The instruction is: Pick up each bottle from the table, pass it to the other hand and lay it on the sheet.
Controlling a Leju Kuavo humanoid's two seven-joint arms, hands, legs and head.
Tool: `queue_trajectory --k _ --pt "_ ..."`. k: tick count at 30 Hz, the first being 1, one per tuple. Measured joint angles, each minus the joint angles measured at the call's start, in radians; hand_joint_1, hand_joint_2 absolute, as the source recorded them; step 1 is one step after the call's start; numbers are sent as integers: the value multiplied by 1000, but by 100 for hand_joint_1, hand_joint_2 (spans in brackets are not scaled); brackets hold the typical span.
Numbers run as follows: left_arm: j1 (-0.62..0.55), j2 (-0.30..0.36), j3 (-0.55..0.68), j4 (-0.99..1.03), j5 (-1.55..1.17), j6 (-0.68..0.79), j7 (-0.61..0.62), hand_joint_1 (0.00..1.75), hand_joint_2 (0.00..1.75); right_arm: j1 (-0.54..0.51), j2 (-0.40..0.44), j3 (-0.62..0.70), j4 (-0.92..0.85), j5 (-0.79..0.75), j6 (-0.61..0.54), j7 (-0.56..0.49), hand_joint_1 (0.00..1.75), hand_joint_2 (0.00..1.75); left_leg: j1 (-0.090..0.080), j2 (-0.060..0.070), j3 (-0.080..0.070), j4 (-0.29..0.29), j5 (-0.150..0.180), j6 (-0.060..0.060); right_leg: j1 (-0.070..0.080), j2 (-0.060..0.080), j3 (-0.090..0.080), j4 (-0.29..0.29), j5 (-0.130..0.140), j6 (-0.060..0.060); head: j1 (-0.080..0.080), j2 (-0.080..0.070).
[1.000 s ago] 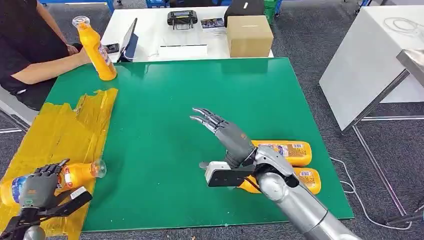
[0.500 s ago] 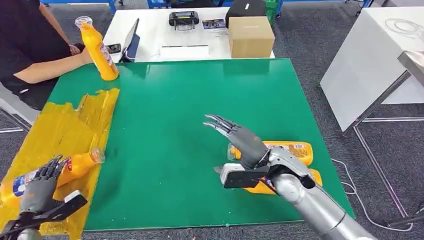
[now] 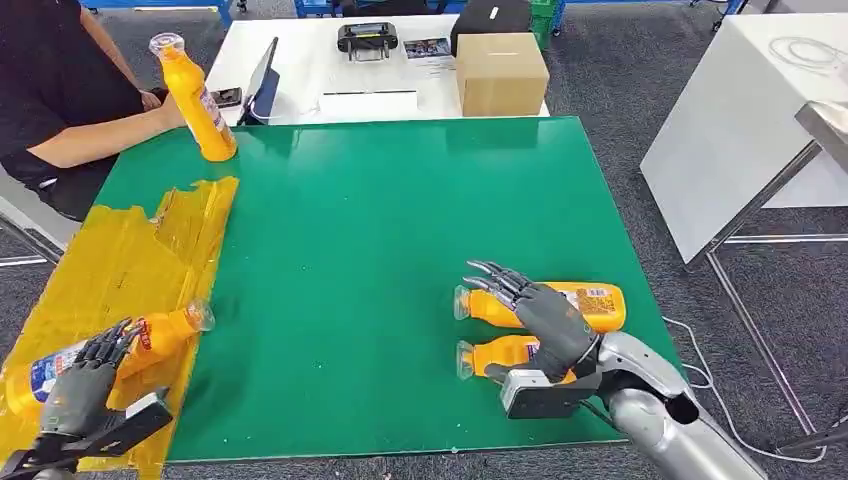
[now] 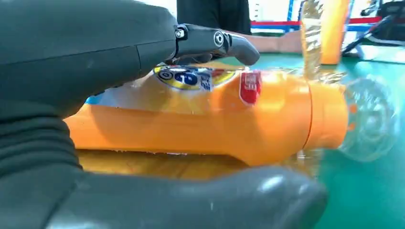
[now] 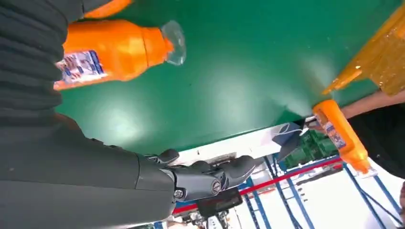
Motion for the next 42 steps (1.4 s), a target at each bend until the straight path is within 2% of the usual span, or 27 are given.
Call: queue_trajectory --k 7,13,20,26,33,42 --pt "45 -29 0 -174 524 -113 -23 0 0 161 -55 -113 -100 16 1 -8 0 175 -1 0 -3 0 -1 1 -1 0 -2 -1 0 0 0 0" --pt "36 -61 40 -309 758 -270 -26 0 0 257 -90 -182 -155 32 18 19 0 175 -1 1 -3 0 -1 2 0 0 -2 -1 0 0 0 0" --pt "34 -119 89 -409 806 -359 -26 0 0 360 -125 -242 -199 70 11 60 0 175 -1 2 -3 0 -1 2 0 2 -3 -1 0 0 0 0" --pt "34 -165 98 -473 796 -378 -26 0 0 417 -177 -291 -211 87 25 127 0 175 -2 2 -3 0 -2 3 -1 2 -3 -1 0 0 0 0" --pt "32 -190 97 -493 791 -391 -26 0 0 443 -230 -323 -211 82 51 184 0 175 -2 3 -2 0 -2 3 -1 2 -3 -1 0 0 0 0" --pt "19 -206 95 -497 793 -411 -26 0 0 423 -243 -326 -188 139 61 218 0 175 -2 6 -3 0 -2 3 -1 2 -3 -1 0 0 0 0"
